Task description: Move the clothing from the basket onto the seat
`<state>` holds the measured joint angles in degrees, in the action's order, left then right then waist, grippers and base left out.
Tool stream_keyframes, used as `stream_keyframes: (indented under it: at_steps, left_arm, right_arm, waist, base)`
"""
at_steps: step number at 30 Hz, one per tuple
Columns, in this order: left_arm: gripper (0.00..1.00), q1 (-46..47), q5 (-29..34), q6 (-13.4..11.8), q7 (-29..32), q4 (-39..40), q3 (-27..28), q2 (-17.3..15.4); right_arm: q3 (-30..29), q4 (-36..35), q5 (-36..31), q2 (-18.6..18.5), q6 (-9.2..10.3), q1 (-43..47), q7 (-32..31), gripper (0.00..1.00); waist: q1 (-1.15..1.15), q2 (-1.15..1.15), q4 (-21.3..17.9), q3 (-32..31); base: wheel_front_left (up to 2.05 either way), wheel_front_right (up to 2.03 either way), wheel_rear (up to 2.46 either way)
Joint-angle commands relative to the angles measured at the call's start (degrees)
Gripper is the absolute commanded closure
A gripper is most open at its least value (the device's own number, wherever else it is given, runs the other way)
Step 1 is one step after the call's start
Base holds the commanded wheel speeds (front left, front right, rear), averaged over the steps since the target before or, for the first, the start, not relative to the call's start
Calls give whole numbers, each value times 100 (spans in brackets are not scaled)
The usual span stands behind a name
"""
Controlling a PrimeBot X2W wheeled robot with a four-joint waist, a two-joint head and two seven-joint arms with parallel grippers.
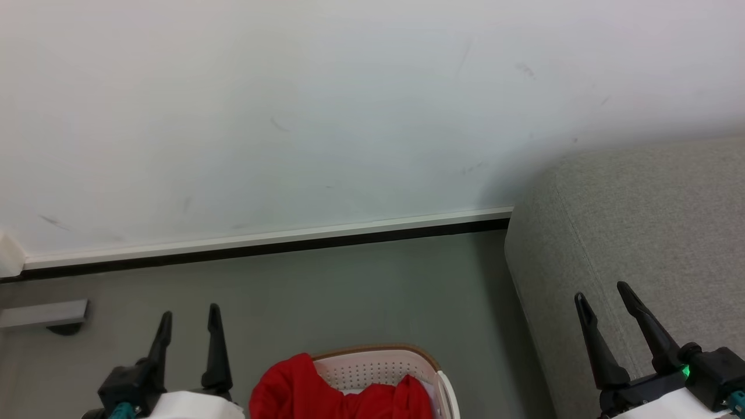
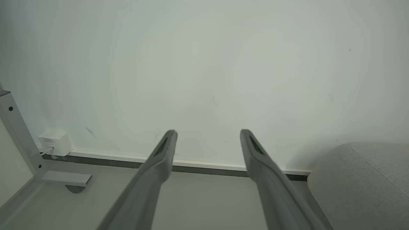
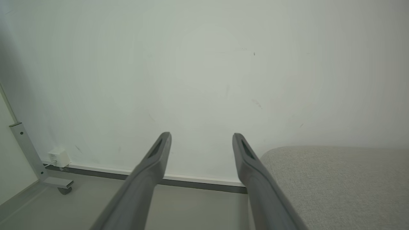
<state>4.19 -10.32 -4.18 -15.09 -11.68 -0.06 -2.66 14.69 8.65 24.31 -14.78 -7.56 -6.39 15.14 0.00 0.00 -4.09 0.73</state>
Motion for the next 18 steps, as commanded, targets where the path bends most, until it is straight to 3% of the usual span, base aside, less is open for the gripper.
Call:
stream_keyframes:
  at_steps: [1,18]
  left_arm:
    - [0,14,2,-17,-12,-12,12,-40]
    - [0,818,-138,103,-9,-316,-507,-39]
  right_arm:
    - [-2,-45,21,-19,14,-73,1,0]
    - [-21,-373,13,-38,14,-714,0,0]
  waist:
    - [0,0,0,58]
    - [0,0,-25,1226]
  base:
    - [0,0,0]
    - [0,0,0]
